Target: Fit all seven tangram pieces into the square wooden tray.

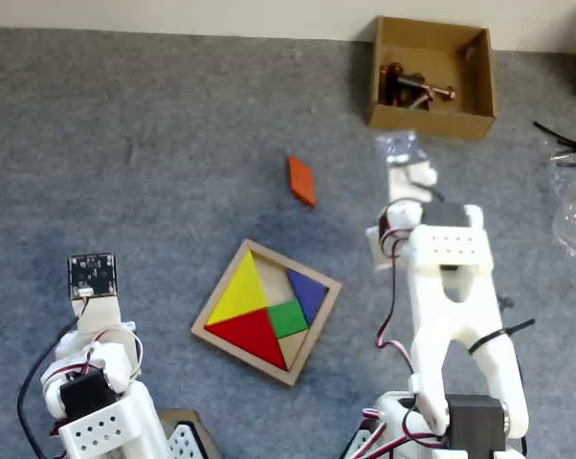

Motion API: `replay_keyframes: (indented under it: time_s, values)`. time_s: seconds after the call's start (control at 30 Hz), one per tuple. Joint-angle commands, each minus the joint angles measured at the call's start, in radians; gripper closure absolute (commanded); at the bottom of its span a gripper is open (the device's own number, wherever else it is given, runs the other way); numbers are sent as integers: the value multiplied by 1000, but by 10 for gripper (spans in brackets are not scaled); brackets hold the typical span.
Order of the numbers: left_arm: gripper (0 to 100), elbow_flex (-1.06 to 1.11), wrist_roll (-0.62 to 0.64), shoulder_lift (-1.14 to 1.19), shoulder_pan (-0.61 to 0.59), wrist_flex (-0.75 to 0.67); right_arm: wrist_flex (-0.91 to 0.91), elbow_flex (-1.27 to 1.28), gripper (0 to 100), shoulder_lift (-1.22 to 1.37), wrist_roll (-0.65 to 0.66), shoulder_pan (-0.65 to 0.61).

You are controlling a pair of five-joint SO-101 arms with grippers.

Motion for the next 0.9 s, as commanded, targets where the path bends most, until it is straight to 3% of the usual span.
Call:
replay_keyframes:
  time_s: [0.0, 0.3, 0.43, 0.73, 0.87]
  values:
    - [995, 21, 9, -5, 15, 5, 87, -177, 988, -30, 6, 44]
    - [995, 21, 9, -5, 15, 5, 372, -615, 984, 317, 11, 44]
    - [995, 21, 9, -5, 15, 5, 407, -736, 898, 449, 12, 45]
    - [995, 21, 9, -5, 15, 5, 417, -809, 858, 585, 15, 28]
    - [995, 21, 9, -5, 15, 5, 440, -811, 857, 628, 80, -10]
